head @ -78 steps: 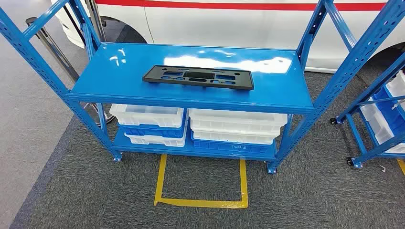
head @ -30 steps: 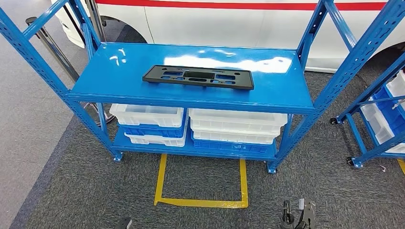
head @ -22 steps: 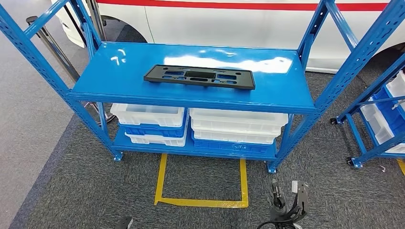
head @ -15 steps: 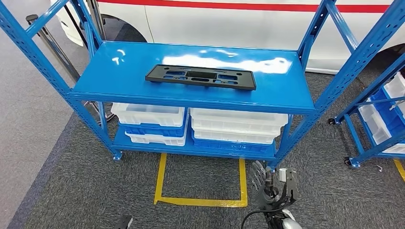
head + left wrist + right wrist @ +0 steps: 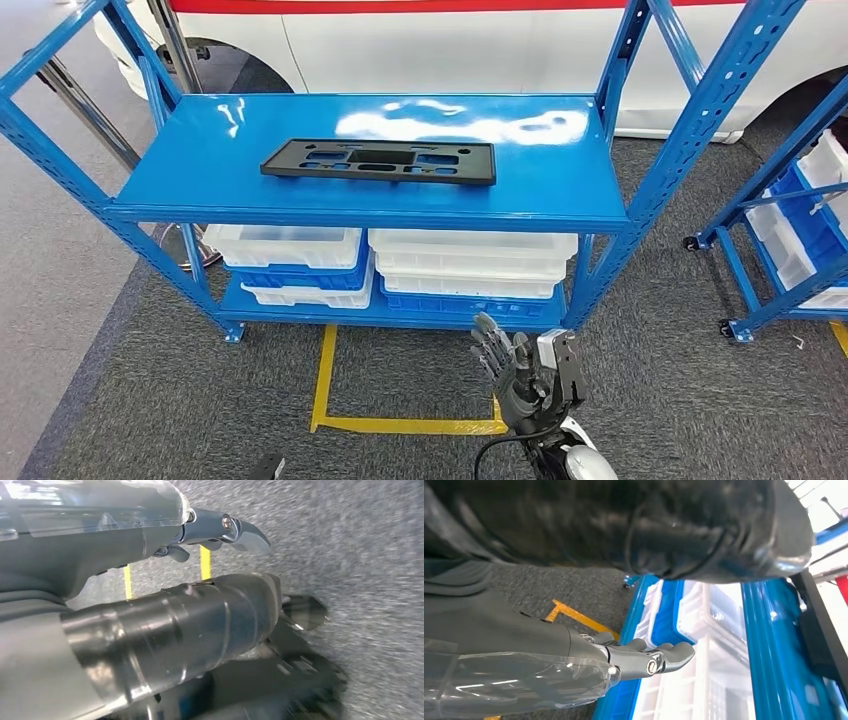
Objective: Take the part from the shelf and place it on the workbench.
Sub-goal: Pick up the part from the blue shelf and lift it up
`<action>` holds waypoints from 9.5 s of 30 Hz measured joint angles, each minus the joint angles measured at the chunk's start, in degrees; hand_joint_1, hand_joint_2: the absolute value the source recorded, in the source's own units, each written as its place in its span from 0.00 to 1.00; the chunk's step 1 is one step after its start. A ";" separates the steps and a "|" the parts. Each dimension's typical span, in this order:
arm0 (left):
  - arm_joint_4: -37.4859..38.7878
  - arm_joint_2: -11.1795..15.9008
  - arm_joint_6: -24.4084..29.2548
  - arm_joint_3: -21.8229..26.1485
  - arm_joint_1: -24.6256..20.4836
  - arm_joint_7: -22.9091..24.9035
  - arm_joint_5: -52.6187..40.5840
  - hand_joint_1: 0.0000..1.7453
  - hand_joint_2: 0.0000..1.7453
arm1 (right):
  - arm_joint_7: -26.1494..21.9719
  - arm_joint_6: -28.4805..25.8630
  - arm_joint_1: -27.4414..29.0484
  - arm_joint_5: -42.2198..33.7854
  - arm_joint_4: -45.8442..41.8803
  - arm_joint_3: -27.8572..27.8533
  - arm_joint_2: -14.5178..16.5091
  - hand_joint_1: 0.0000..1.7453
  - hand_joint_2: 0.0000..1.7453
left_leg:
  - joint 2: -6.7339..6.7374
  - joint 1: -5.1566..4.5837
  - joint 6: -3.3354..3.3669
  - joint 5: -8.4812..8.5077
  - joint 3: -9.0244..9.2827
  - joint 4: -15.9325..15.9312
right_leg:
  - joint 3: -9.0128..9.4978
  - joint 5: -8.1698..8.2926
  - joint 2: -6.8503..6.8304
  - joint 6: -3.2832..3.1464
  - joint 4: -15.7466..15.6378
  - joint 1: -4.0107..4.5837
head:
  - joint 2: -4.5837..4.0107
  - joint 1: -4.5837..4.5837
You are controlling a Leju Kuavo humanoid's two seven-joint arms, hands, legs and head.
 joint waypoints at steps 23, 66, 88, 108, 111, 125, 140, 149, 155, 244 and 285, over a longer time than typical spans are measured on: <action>0.28 -0.69 -0.15 -1.62 -1.42 1.11 0.56 0.00 0.00 | -7.46 15.07 -1.23 0.16 -8.04 6.68 -4.84 0.00 0.00 | -0.14 -1.71 2.60 10.45 4.01 -14.66 | 1.58 -0.45 -0.07 2.58 -0.91 -0.25 | 0.00 -0.02; 0.28 -1.42 -0.46 -2.95 -3.52 3.12 0.33 0.00 0.00 | -6.89 32.45 -3.87 -8.33 -8.81 7.31 -6.16 0.00 0.00 | -0.36 -1.59 1.51 9.91 -1.44 -6.73 | 3.65 -1.26 0.22 -0.24 -2.23 0.42 | 0.00 -0.13; 0.26 -1.63 -0.54 -2.97 -4.07 2.96 0.41 0.00 0.00 | -7.34 33.78 -3.99 -8.34 -7.74 7.35 -6.53 0.00 0.00 | -0.52 -1.67 1.65 6.54 8.72 -14.28 | -1.60 3.46 0.05 0.58 -1.93 -0.12 | 0.00 0.07; 0.26 -1.67 -0.57 -2.97 -4.11 2.84 0.44 0.00 0.00 | -7.61 34.10 -4.07 -8.26 -7.35 7.35 -6.55 0.00 0.00 | -0.50 -1.66 4.12 11.77 3.80 -15.97 | -5.19 -6.74 0.14 2.51 12.57 0.26 | 0.00 0.00; 0.26 -1.67 -0.60 -2.97 -4.04 2.82 0.43 0.00 0.00 | -7.61 34.16 -4.03 -8.23 -7.16 7.35 -6.56 0.00 0.00 | -0.61 -1.79 4.12 11.25 4.08 -15.74 | -4.13 -3.08 0.13 2.31 9.54 0.24 | 0.00 0.00; 0.26 -1.69 -0.68 -2.97 -3.83 2.60 0.16 0.00 0.00 | -7.72 34.92 -4.07 -8.17 -7.10 7.35 -6.62 0.00 0.00 | -0.69 -1.39 0.92 5.66 -5.54 1.17 | 4.53 -1.19 0.11 -0.35 -3.13 0.18 | 0.00 -0.28; 0.26 -1.69 -0.66 -2.97 -3.86 2.58 0.14 0.00 0.00 | -7.74 34.92 -4.04 -8.17 -7.06 7.36 -6.62 0.00 0.00 | -1.01 -1.72 4.45 10.18 5.52 -15.83 | -4.43 -8.42 0.10 3.00 13.19 0.01 | 0.00 -0.17; 0.28 -1.74 -0.51 -2.97 -4.03 2.44 0.13 0.00 0.00 | -7.72 35.00 -4.11 -8.03 -6.85 7.39 -6.70 0.00 1.00 | -1.07 -1.92 2.21 6.56 8.72 -14.05 | -1.44 3.42 0.28 0.37 -1.98 0.40 | 0.00 -0.28; 0.30 -1.68 -0.48 -2.93 -3.55 1.98 0.62 0.00 0.00 | -7.85 27.93 -4.19 -1.13 -6.91 7.40 -6.64 0.00 1.00 | -1.01 -1.40 0.76 1.06 -0.84 0.35 | -0.15 2.39 0.23 -0.55 -2.35 0.22 | 0.00 -0.38; 1.07 -0.14 1.55 1.42 0.95 -5.03 3.68 0.00 0.00 | 8.96 -23.81 -21.53 73.83 -0.13 27.72 -17.35 0.00 1.00 | -0.99 -1.40 1.43 9.86 3.03 -13.71 | 0.89 0.56 0.04 0.85 -1.55 -0.70 | 0.00 -0.32; 1.03 0.52 0.25 0.58 -3.42 -1.92 1.52 0.00 0.00 | 1.10 -8.36 -38.47 61.13 19.61 32.69 -7.00 1.00 1.00 | -1.05 -2.21 2.59 11.85 1.97 -14.42 | 0.37 0.90 0.12 0.65 -1.45 0.43 | 0.00 -0.33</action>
